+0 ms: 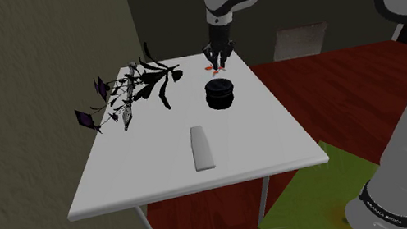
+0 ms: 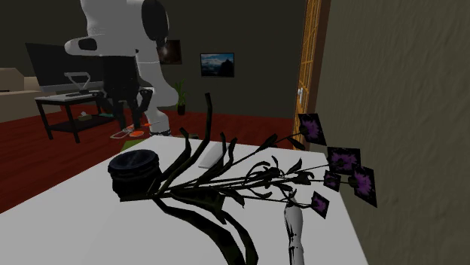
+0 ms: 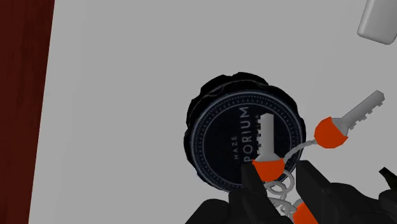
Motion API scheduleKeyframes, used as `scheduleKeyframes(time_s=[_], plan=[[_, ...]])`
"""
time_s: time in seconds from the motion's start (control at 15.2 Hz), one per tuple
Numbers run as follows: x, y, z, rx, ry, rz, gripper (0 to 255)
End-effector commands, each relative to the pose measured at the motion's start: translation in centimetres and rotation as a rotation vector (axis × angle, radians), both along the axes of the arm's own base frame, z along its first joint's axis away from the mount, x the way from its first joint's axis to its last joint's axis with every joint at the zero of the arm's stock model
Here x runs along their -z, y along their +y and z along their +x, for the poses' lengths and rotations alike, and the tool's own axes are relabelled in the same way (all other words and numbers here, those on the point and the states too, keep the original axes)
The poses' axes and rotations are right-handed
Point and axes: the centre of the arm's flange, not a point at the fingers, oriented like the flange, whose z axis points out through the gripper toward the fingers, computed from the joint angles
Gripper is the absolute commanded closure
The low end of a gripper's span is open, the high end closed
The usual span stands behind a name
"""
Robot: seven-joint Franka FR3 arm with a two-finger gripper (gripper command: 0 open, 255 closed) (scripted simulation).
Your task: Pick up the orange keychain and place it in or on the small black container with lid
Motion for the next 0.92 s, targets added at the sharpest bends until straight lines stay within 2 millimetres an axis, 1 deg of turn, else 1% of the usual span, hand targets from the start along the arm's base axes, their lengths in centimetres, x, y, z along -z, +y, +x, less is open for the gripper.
scheduleKeyframes(time_s=[0.0,0.86], plan=[[0.0,-1.6,0.4,-0.002,0.000,0.000,255],[6.8,-1.6,0.4,-0.002,0.000,0.000,255]])
